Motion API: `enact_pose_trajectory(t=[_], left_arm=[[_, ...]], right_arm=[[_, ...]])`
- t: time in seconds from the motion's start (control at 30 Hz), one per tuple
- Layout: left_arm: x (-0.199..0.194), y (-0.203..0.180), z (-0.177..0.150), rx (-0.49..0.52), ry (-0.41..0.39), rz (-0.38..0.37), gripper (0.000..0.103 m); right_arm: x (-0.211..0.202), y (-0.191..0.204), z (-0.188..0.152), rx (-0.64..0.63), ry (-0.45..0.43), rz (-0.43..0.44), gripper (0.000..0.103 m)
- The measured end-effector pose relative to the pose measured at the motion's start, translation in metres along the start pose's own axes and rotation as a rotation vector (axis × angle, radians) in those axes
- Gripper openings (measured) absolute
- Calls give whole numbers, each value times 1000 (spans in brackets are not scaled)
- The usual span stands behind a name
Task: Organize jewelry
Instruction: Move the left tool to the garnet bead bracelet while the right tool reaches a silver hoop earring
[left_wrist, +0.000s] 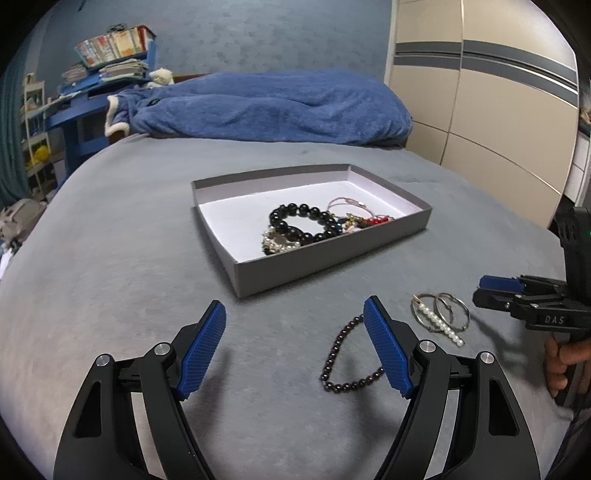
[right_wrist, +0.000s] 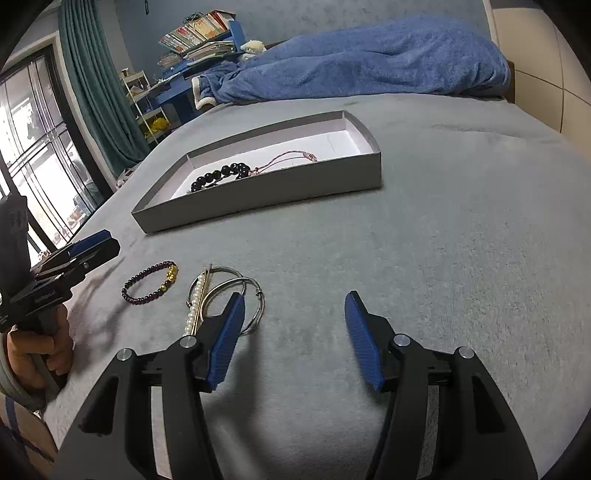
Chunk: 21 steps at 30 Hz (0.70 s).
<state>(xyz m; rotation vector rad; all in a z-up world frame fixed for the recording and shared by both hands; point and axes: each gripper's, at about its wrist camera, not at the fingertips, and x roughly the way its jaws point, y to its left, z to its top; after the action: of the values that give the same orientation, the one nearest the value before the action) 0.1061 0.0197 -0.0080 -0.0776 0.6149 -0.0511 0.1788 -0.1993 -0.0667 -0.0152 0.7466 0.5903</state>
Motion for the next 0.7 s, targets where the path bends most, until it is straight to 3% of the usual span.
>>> enact_pose_trajectory(t=[0.7], left_arm=[[2, -20, -3, 93, 16, -40, 77]], right_arm=[[1, -1, -1, 5, 0, 12, 60]])
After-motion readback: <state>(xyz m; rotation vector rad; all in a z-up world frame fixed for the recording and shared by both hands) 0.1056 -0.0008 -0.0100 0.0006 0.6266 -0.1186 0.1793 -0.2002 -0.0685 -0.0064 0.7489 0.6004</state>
